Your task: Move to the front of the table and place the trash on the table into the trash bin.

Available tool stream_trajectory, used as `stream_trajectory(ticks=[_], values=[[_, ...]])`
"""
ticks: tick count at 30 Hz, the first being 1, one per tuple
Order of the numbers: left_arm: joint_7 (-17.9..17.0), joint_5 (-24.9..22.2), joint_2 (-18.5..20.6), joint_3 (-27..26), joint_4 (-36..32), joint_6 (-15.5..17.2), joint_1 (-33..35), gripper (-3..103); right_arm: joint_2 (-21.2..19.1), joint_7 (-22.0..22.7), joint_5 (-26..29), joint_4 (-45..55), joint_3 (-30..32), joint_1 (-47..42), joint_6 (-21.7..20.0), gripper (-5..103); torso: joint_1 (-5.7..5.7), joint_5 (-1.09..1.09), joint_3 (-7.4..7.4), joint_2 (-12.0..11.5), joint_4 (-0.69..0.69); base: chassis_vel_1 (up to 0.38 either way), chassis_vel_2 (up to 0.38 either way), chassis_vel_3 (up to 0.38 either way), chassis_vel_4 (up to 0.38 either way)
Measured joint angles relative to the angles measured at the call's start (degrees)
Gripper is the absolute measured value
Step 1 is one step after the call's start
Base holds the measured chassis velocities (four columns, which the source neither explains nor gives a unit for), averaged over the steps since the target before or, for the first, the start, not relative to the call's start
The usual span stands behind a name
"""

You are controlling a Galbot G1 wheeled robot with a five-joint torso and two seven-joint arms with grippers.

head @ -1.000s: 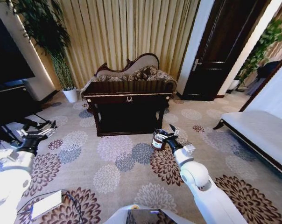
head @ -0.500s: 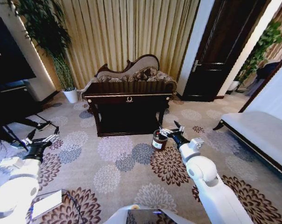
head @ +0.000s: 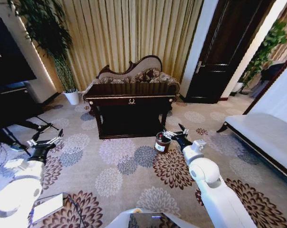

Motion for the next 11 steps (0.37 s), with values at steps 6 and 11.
stream_trajectory(ticks=[6, 11], values=[[1.52, 0.48, 1.67, 0.68, 2.09, -2.16, -0.65, 100, -1.61, 0.0, 1.78, 1.19, -0.11, -0.09, -0.05, 100, 0.0, 0.0, 0.0, -0.01, 0.01, 0.0, 0.0, 0.0, 0.0], [2.0, 0.09, 3.65, 0.35, 2.73, -3.14, -0.77, 100, -6.17, -0.01, 2.21, -0.89, -0.57, 0.67, 2.64, 100, 0.0, 0.01, 0.0, 0.0, 0.0, 0.0, 0.0, 0.0, 0.0]])
